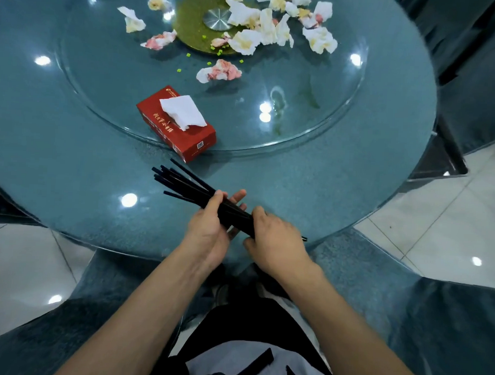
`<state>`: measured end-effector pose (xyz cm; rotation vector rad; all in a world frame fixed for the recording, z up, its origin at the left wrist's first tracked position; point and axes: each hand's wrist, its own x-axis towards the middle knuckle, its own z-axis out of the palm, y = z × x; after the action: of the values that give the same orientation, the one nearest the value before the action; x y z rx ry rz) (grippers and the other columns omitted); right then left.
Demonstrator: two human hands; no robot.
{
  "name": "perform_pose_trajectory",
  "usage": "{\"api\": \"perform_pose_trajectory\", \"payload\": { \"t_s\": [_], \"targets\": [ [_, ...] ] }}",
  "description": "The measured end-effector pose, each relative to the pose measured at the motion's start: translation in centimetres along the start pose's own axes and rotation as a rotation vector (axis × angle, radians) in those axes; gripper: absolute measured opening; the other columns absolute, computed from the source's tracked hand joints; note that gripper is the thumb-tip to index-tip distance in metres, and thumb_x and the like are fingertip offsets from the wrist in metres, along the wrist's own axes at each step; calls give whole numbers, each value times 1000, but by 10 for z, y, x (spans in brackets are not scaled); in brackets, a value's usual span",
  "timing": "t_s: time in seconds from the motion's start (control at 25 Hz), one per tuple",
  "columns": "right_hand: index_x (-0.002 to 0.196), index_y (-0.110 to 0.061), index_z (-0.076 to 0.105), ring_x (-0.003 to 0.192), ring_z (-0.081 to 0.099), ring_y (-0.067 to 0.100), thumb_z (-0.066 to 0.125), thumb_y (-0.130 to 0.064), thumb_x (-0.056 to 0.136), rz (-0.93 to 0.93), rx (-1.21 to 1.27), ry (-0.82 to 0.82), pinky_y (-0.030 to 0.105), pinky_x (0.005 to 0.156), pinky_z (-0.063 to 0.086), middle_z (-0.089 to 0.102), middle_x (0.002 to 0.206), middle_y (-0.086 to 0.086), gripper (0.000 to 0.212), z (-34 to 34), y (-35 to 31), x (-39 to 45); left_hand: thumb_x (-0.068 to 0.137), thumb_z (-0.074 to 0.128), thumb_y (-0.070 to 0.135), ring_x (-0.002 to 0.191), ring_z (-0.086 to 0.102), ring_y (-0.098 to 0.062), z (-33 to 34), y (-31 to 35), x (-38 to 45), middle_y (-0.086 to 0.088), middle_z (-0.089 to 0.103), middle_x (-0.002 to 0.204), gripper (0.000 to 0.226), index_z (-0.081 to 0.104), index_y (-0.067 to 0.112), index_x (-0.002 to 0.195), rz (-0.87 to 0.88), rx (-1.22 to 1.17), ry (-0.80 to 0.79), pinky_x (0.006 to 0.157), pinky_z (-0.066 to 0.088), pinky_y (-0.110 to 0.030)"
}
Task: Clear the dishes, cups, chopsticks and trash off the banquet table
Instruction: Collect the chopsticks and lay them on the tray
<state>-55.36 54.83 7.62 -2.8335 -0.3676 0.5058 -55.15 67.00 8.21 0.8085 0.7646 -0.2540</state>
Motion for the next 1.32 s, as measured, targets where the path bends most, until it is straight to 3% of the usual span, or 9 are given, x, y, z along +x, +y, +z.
{"api": "perform_pose_trajectory", "payload": {
  "t_s": [0.12, 0.36, 0.56, 0.72, 0.8, 0.92, 1.08, 1.2, 1.32],
  "targets": [
    [98, -20, 34, 96, 66, 35, 57, -30, 92, 39, 53, 51, 37, 68, 33, 64, 106, 7, 25, 4, 16, -14, 106, 44, 30, 106, 59, -22, 10, -10, -10, -6, 71, 124, 24, 51, 24, 84, -11, 66, -36, 102, 44, -42],
    [115, -20, 46, 104, 60, 32, 55, -33, 94, 63, 30, 193, 41, 83, 40, 61, 108, 6, 27, -1, 54, -53, 103, 52, 27, 113, 64, -27, 36, -39, -33, -16, 68, 127, 14, 53, 19, 92, -18, 174, -85, 107, 45, -47],
    [111, -19, 48, 97, 59, 33, 53, -29, 94, 170, 55, 291, 43, 82, 41, 61, 101, 6, 20, -6, 98, -112, 98, 59, 32, 106, 67, -25, 60, -84, -65, -10, 72, 117, 16, 60, 17, 107, -6, 393, -205, 91, 51, -39],
    [114, -20, 48, 98, 59, 31, 51, -30, 97, 284, 35, 330, 42, 85, 43, 62, 102, 5, 20, -6, 145, -183, 94, 69, 25, 88, 65, -22, 69, -138, -114, -11, 68, 101, 17, 64, 12, 102, -31, 820, -218, 83, 55, -38],
    [113, -20, 48, 98, 59, 31, 51, -32, 98, 323, 36, 356, 42, 84, 42, 62, 102, 5, 20, -5, 166, -219, 93, 71, 23, 81, 67, -21, 72, -162, -144, -9, 71, 91, 8, 63, 19, 93, 128, 963, -282, 75, 56, -34],
    [115, -21, 47, 94, 59, 30, 50, -34, 99, 353, -8, 388, 40, 77, 37, 61, 99, 4, 21, -1, 195, -275, 92, 66, 31, 84, 65, -10, 85, -190, -186, 10, 69, 89, 6, 62, 33, 96, 672, 1218, -582, 75, 52, -18],
    [113, -22, 48, 90, 58, 28, 49, -34, 98, 422, -43, 431, 39, 76, 34, 61, 97, 2, 19, -1, 231, -348, 88, 62, 37, 118, 52, -16, 117, -234, -223, 11, 62, 121, 36, 61, 27, 122, 1351, 1673, -784, 104, 38, -29],
    [113, -21, 52, 90, 57, 28, 52, -31, 97, 479, -75, 473, 39, 77, 33, 61, 98, 3, 19, -2, 255, -399, 85, 68, 42, 136, 45, -23, 134, -269, -234, 5, 58, 137, 55, 55, 27, 137, 1452, 1974, -814, 117, 27, -41],
    [108, -21, 52, 86, 55, 28, 51, -28, 98, 549, -80, 510, 39, 76, 34, 60, 95, 2, 13, 2, 275, -449, 83, 72, 32, 119, 58, -26, 150, -313, -246, 0, 66, 119, 44, 62, 24, 125, 1567, 2030, -782, 114, 31, -44]
  ]
}}
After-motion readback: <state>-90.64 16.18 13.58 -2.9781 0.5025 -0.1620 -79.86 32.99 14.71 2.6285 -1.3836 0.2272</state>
